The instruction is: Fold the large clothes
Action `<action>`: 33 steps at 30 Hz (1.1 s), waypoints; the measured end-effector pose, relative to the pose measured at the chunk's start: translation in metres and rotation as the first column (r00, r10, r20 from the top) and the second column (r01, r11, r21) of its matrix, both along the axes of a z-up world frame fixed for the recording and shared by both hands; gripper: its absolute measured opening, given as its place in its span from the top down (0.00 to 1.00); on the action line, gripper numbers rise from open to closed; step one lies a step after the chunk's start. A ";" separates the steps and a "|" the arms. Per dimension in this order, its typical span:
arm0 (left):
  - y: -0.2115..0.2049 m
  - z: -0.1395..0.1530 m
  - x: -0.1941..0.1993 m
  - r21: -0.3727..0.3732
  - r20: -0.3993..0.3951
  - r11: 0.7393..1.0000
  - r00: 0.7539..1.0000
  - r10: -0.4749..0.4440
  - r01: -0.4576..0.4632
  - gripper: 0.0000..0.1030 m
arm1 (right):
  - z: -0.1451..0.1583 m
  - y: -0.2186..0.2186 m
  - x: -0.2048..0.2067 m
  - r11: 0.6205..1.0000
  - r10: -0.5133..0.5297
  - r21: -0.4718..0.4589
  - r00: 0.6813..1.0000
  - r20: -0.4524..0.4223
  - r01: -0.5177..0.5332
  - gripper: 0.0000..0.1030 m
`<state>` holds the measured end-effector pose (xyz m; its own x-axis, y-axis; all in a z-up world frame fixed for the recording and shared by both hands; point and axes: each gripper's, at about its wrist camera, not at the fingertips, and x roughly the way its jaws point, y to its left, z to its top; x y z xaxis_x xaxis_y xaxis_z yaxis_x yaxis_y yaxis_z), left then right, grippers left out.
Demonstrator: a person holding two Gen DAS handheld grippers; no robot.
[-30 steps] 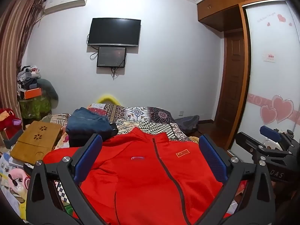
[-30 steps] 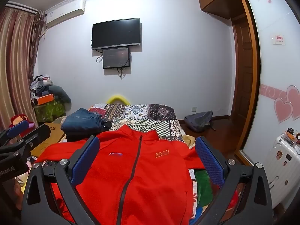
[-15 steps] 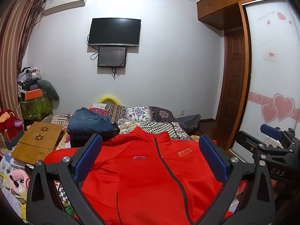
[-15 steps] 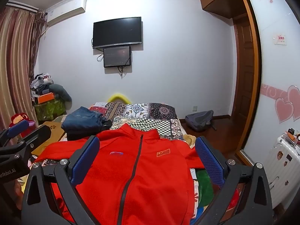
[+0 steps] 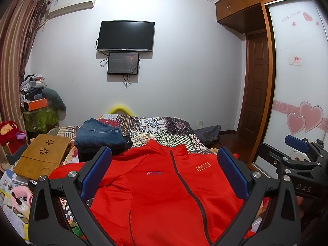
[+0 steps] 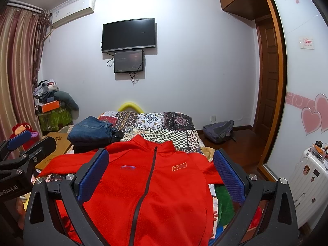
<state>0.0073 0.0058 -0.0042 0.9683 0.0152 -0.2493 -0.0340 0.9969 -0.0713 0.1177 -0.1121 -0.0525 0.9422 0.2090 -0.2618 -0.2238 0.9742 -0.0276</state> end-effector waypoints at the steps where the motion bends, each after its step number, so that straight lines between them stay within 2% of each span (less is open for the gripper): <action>1: 0.000 0.000 0.000 0.000 0.000 1.000 1.000 0.001 -0.001 0.00 | 0.000 0.000 0.000 1.000 0.000 0.000 1.000 0.001 0.000 0.02; 33: 0.003 -0.001 -0.003 -0.002 -0.005 1.000 1.000 0.005 -0.005 0.00 | -0.002 0.004 -0.002 1.000 0.000 -0.006 1.000 -0.003 0.000 0.02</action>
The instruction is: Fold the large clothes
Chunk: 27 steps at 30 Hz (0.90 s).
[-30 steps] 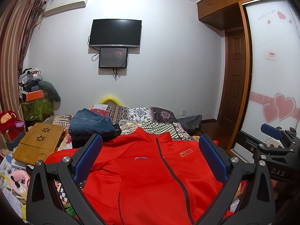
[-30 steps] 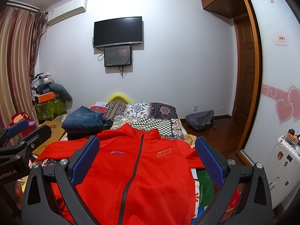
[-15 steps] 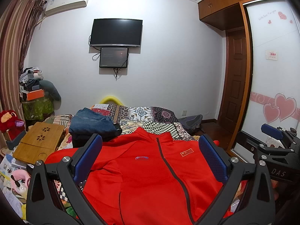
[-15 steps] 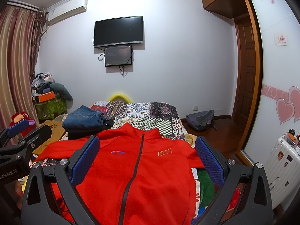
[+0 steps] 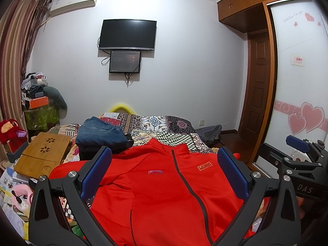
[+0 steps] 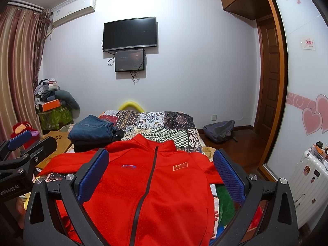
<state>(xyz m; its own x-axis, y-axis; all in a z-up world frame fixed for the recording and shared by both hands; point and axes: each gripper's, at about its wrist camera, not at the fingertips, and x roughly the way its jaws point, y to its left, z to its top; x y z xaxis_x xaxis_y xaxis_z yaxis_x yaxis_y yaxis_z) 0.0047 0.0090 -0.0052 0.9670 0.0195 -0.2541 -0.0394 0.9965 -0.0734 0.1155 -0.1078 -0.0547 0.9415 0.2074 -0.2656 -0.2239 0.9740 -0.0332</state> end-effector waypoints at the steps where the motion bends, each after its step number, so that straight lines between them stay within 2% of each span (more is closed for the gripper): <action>1: 0.000 0.000 0.000 0.001 0.000 1.000 1.000 0.000 0.000 0.00 | 0.000 0.000 0.000 1.000 0.000 0.000 1.000 0.000 0.000 0.02; 15: 0.007 -0.003 0.006 -0.007 -0.016 1.000 1.000 0.013 -0.014 0.00 | -0.006 0.006 0.007 1.000 0.001 -0.015 1.000 -0.019 -0.001 0.02; 24: 0.032 -0.010 0.029 -0.034 -0.054 0.997 0.996 0.069 -0.071 0.00 | -0.008 0.016 0.030 0.999 0.011 -0.039 0.998 -0.069 -0.013 0.02; 27: 0.046 -0.015 0.040 -0.034 -0.075 0.992 0.990 0.120 -0.123 0.00 | -0.011 0.020 0.040 0.999 0.013 -0.048 0.995 -0.095 -0.018 0.02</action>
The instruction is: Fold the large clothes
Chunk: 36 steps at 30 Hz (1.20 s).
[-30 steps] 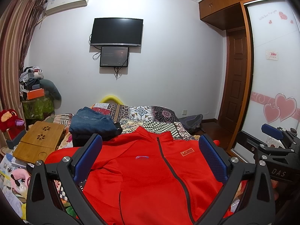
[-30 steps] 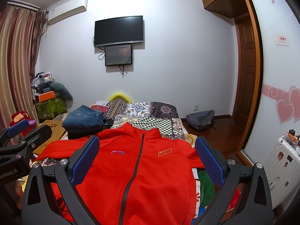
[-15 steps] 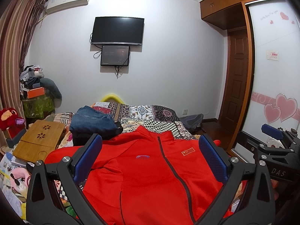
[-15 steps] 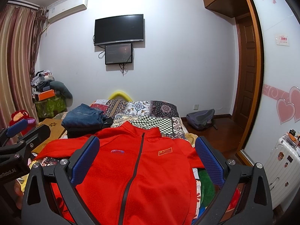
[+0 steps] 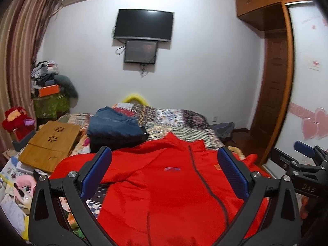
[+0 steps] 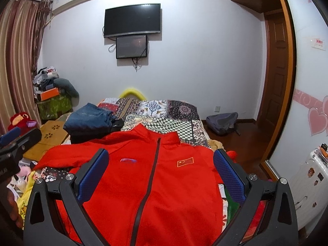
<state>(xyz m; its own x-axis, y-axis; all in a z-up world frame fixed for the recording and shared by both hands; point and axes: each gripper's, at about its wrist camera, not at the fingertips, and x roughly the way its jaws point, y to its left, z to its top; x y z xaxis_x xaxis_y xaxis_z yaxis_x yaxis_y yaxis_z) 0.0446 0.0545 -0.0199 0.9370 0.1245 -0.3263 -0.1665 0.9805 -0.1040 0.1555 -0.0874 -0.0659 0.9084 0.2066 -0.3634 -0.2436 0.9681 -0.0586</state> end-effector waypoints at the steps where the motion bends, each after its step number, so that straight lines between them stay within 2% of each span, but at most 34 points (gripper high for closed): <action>1: 0.006 -0.002 0.005 0.015 -0.007 0.999 0.999 0.049 -0.049 0.00 | -0.002 0.002 0.003 1.000 0.001 -0.004 1.000 -0.009 -0.001 0.02; 4: 0.023 -0.007 0.016 0.039 -0.016 0.991 0.991 0.130 -0.129 0.00 | -0.006 0.006 0.014 1.000 0.000 -0.020 0.999 -0.033 0.000 0.02; 9: 0.064 -0.016 0.036 0.036 -0.054 0.978 0.977 0.208 -0.206 0.00 | -0.014 0.012 0.037 0.999 -0.011 -0.039 0.996 -0.084 0.008 0.02; 15: 0.127 -0.040 0.063 0.029 -0.136 0.950 0.940 0.311 -0.311 0.00 | -0.027 0.018 0.068 0.998 -0.030 -0.059 0.988 -0.154 0.021 0.02; 20: 0.189 -0.070 0.081 -0.055 -0.242 0.931 0.910 0.338 -0.360 0.00 | -0.039 0.023 0.093 0.995 -0.058 -0.097 0.976 -0.211 0.038 0.02; 24: 0.232 -0.101 0.086 -0.119 -0.328 0.903 0.875 0.356 -0.412 0.00 | -0.050 0.030 0.108 0.993 -0.073 -0.107 0.964 -0.256 0.047 0.02; 27: 0.266 -0.128 0.087 -0.202 -0.395 0.867 0.848 0.354 -0.456 0.01 | -0.057 0.035 0.114 0.993 -0.069 -0.108 0.955 -0.288 0.039 0.02; 30: 0.297 -0.157 0.085 -0.309 -0.452 0.814 0.829 0.329 -0.491 0.08 | -0.063 0.043 0.123 0.992 -0.064 -0.119 0.947 -0.313 0.028 0.02; 33: 0.322 -0.184 0.079 -0.444 -0.485 0.734 0.827 0.285 -0.513 0.10 | -0.069 0.051 0.128 0.990 -0.064 -0.138 0.945 -0.321 0.020 0.02; 36: 0.340 -0.207 0.075 -0.543 -0.505 0.658 0.829 0.240 -0.521 0.12 | -0.073 0.058 0.136 0.988 -0.064 -0.154 0.942 -0.328 0.013 0.02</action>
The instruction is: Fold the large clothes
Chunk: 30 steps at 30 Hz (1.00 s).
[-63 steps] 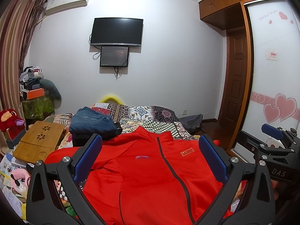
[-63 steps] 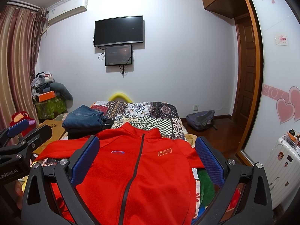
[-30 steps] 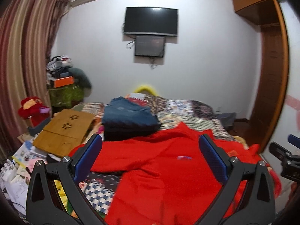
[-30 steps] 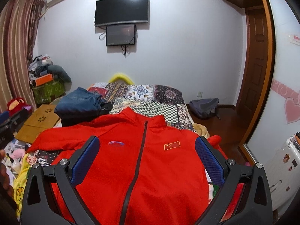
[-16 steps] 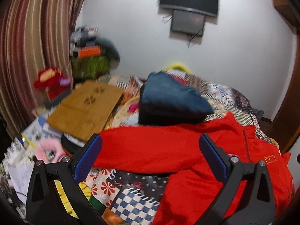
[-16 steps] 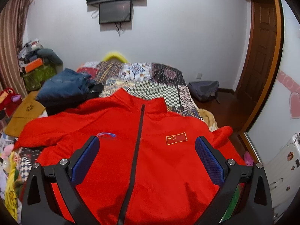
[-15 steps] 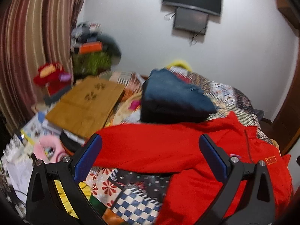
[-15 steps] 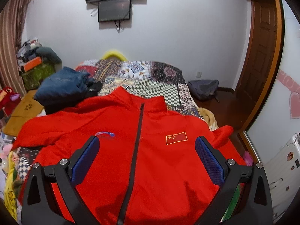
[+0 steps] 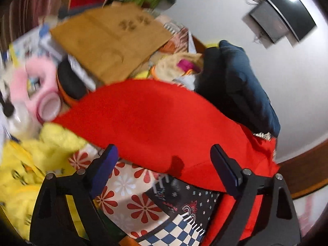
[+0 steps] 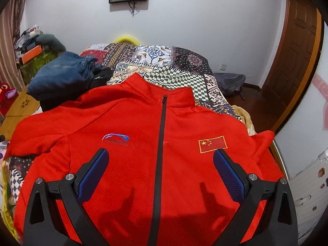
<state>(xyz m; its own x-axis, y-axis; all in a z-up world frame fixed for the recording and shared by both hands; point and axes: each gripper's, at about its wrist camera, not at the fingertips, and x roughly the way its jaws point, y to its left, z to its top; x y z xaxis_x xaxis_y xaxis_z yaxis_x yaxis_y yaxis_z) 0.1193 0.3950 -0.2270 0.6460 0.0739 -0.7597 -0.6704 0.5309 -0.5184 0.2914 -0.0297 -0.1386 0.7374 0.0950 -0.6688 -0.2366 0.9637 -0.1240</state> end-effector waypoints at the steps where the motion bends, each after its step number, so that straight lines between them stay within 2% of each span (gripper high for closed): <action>1: 0.003 -0.006 -0.001 -0.035 0.008 0.999 1.000 0.000 0.000 0.12 | -0.002 0.002 0.002 1.000 0.001 -0.005 1.000 -0.006 -0.001 0.02; 7: 0.017 -0.036 -0.003 -0.185 0.034 0.982 0.999 0.026 -0.019 0.13 | -0.005 0.007 0.011 1.000 0.003 -0.013 1.000 -0.029 -0.004 0.02; 10: 0.023 -0.050 -0.002 -0.264 0.051 0.964 0.998 0.043 -0.028 0.14 | -0.005 0.010 0.012 1.000 0.005 -0.016 1.000 -0.027 -0.006 0.02; 12: 0.024 -0.051 -0.004 -0.271 0.057 0.962 0.997 0.059 -0.041 0.16 | -0.005 0.011 0.012 1.000 0.007 -0.017 1.000 -0.026 -0.007 0.02; 14: 0.027 -0.050 -0.002 -0.226 0.031 0.972 0.997 0.075 -0.066 0.26 | -0.005 0.011 0.011 1.000 0.010 -0.014 1.000 -0.026 -0.011 0.02; 16: 0.029 -0.044 0.001 -0.158 0.003 0.984 0.996 0.088 -0.086 0.50 | -0.004 0.013 0.011 1.000 0.013 -0.015 1.000 -0.025 -0.013 0.02; 17: 0.029 -0.041 0.003 -0.114 -0.005 0.989 0.995 0.099 -0.099 0.58 | -0.004 0.012 0.010 1.000 0.012 -0.015 1.000 -0.021 -0.013 0.02; 18: 0.029 -0.034 0.005 -0.044 -0.026 0.992 0.993 0.118 -0.119 0.72 | -0.003 0.012 0.010 1.000 0.012 -0.015 1.000 -0.017 -0.012 0.02; 19: 0.026 -0.025 0.011 0.062 -0.071 0.990 0.989 0.130 -0.126 0.82 | -0.002 0.012 0.009 1.000 0.012 -0.013 1.000 -0.013 -0.012 0.02; 22: 0.016 -0.007 0.027 0.200 -0.103 0.976 0.989 0.108 -0.086 0.91 | 0.002 0.009 0.008 1.000 0.011 -0.001 1.000 -0.005 -0.011 0.02; 24: 0.007 0.009 0.038 0.255 -0.095 0.966 0.993 0.077 -0.051 0.94 | 0.006 0.006 0.006 1.000 0.010 0.004 1.000 0.009 -0.010 0.02; 30: -0.036 0.080 0.070 0.382 0.033 0.923 0.997 -0.072 0.054 0.97 | 0.019 -0.006 0.004 1.000 -0.001 0.015 0.999 0.053 0.001 0.02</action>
